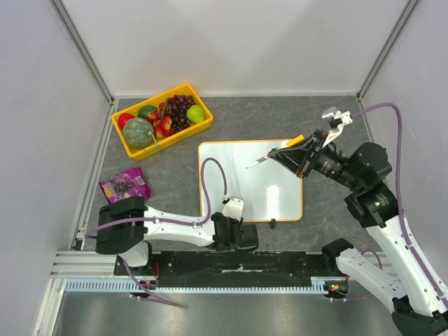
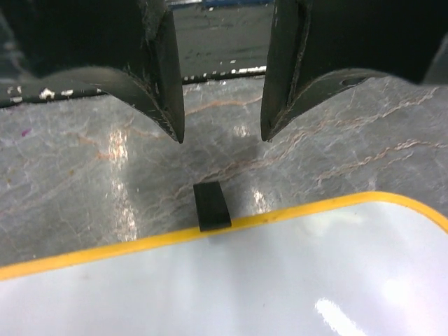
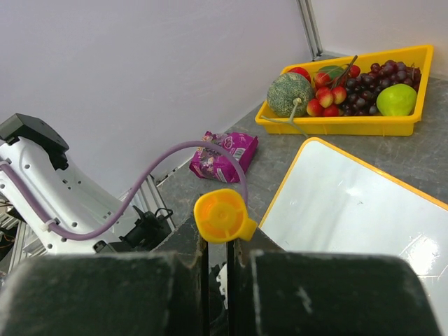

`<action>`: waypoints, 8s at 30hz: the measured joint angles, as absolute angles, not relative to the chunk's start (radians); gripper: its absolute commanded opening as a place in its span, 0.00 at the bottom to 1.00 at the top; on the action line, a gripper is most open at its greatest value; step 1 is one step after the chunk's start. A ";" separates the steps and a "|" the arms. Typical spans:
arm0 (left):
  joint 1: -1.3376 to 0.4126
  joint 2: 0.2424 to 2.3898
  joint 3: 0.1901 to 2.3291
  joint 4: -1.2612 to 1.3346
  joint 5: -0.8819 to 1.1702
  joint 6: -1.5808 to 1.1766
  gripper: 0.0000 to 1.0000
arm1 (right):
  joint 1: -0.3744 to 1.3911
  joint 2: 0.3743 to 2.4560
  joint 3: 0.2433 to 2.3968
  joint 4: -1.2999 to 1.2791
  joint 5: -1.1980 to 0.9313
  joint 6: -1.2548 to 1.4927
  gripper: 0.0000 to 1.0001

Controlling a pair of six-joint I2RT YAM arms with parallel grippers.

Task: Write a sentence on the whiteboard
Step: Move the whiteboard to the center of the board, then write a sentence on the whiteboard.

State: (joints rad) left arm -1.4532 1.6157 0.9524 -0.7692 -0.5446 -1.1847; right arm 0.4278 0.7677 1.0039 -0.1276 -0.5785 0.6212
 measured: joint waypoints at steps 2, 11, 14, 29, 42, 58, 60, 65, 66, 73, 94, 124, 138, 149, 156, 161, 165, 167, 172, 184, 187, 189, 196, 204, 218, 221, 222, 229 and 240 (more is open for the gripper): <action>-1.440 1.628 0.940 -0.736 -0.544 -1.185 0.51 | 0.428 0.768 1.004 -0.128 -0.579 0.621 0.00; -1.381 1.660 0.926 -0.608 -0.545 -1.180 0.44 | 0.428 0.768 0.992 -0.128 -0.579 0.621 0.00; -1.373 1.663 0.924 -0.594 -0.555 -1.179 0.36 | 0.428 0.768 0.990 -0.128 -0.579 0.621 0.00; -1.374 1.666 0.919 -0.590 -0.577 -1.190 0.02 | 0.428 0.768 0.976 -0.127 -0.579 0.621 0.00; -1.418 1.685 0.943 -0.627 -0.590 -1.269 0.02 | 0.428 0.768 0.955 -0.126 -0.579 0.621 0.00; -1.504 1.650 0.959 -0.703 -0.542 -1.341 0.84 | 0.428 0.764 0.942 -0.121 -0.580 0.629 0.00; -1.510 1.625 0.959 -0.712 -0.540 -1.336 0.86 | 0.428 0.760 0.942 -0.121 -0.580 0.635 0.00; -1.526 1.546 0.958 -0.724 -0.514 -1.296 0.89 | 0.428 0.725 0.937 -0.144 -0.576 0.661 0.00; -1.530 1.525 0.956 -0.719 -0.504 -1.285 0.89 | 0.428 0.713 0.932 -0.151 -0.570 0.664 0.00; -1.551 1.352 0.830 -0.612 -0.410 -1.167 0.89 | 0.428 0.556 0.883 -0.305 -0.495 0.636 0.00; -1.595 1.115 0.634 -0.263 -0.305 -1.063 0.91 | 0.428 0.377 0.677 -0.543 -0.372 0.548 0.00; -0.628 0.992 0.752 -0.196 0.278 -0.558 1.00 | 0.428 0.375 0.624 -0.430 -0.379 0.548 0.00; -0.297 1.041 0.754 -0.172 0.486 -0.516 1.00 | 0.428 0.445 0.624 -0.424 -0.391 0.538 0.00; -0.285 1.146 0.780 -0.120 0.570 -0.536 0.96 | 0.428 0.509 0.624 -0.364 -0.413 0.542 0.00; -0.283 1.110 0.541 0.009 0.525 -0.555 0.96 | 0.428 0.533 0.624 -0.331 -0.433 0.547 0.00; -0.282 1.090 0.475 0.169 0.528 -0.556 0.96 | 0.428 0.558 0.624 -0.306 -0.453 0.546 0.00; -0.282 1.090 0.402 0.358 0.533 -0.557 0.95 | 0.428 0.578 0.624 -0.266 -0.470 0.548 0.00; -0.282 1.107 0.361 0.456 0.548 -0.557 0.94 | 0.428 0.587 0.624 -0.247 -0.475 0.548 0.00; -0.282 1.198 0.302 0.691 0.634 -0.561 0.88 | 0.428 0.617 0.624 -0.222 -0.479 0.546 0.00; -0.274 1.325 0.292 0.957 0.799 -0.613 0.67 | 0.428 0.663 0.624 -0.187 -0.478 0.546 0.00; -0.270 1.345 0.288 0.977 0.812 -0.621 0.50 | 0.428 0.669 0.624 -0.182 -0.478 0.545 0.00; -0.270 1.353 0.287 0.982 0.821 -0.625 0.42 | 0.428 0.678 0.624 -0.178 -0.479 0.545 0.00; -0.270 1.364 0.287 1.006 0.857 -0.645 0.09 | 0.428 0.696 0.624 -0.172 -0.479 0.539 0.00; -0.268 1.439 0.298 1.098 0.948 -0.763 0.02 | 0.428 0.693 0.624 -0.171 -0.478 0.538 0.00; -0.262 1.349 0.292 0.972 0.949 -0.727 0.02 | 0.428 0.670 0.624 -0.166 -0.473 0.537 0.00; -0.264 1.324 0.288 0.943 0.943 -0.715 0.02 | 0.428 0.672 0.624 -0.166 -0.468 0.529 0.00; -0.264 1.323 0.287 0.940 0.943 -0.714 0.02 | 0.429 0.673 0.624 -0.166 -0.464 0.526 0.00; -0.264 1.323 0.287 0.937 0.943 -0.714 0.02 | 0.490 0.724 0.637 -0.159 -0.389 0.502 0.00; -0.264 1.324 0.287 0.914 0.939 -0.712 0.02 | 0.674 0.821 0.640 -0.059 -0.242 0.486 0.00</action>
